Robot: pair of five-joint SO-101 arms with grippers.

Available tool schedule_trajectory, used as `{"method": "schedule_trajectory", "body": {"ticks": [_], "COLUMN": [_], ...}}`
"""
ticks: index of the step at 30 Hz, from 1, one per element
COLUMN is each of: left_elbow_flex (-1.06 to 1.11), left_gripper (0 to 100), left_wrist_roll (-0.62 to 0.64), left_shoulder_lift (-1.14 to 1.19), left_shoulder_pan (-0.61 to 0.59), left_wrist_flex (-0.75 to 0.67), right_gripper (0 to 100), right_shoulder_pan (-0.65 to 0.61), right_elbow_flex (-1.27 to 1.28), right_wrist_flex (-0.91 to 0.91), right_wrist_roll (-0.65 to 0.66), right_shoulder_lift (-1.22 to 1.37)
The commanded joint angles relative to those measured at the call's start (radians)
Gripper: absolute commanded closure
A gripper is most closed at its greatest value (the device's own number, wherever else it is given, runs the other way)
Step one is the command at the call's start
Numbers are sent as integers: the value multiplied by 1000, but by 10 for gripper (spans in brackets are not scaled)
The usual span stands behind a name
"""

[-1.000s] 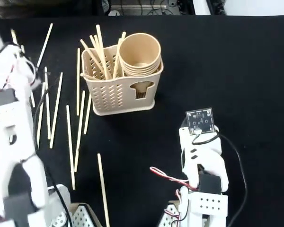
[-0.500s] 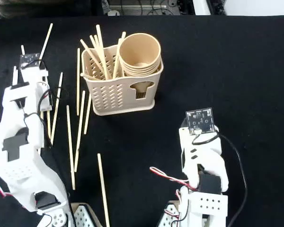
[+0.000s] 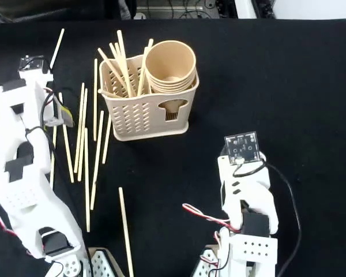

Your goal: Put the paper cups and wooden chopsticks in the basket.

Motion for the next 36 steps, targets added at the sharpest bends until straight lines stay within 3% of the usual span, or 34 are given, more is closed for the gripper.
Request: {"method": "schedule_trajectory", "body": {"ticks": [1,7,14,20,23,29,36], "left_elbow_flex": [-185,-400,-694,-952,-1052,-1067,-911], "left_gripper": [734,768,978,971,971,971,972], "left_wrist_roll": [-3,-6,-84,-109,-103,-101,-37], "left_shoulder_lift": [66,298,482,519,519,453,172], "left_shoulder_pan": [18,-5,-2,1,2,47,139], "left_wrist_flex": [71,80,305,540,562,562,562], "right_gripper": [985,985,985,985,985,985,985], "right_shoulder_pan": [-12,-12,-12,-12,-12,-12,-12], "right_elbow_flex": [-1,-1,-1,-1,-1,-1,-1], "right_wrist_flex": [-18,-18,-18,-18,-18,-20,-20], "right_wrist_roll": [6,8,8,8,8,8,8], "right_shoulder_lift": [-10,-10,-10,-10,-10,-10,-10]}}
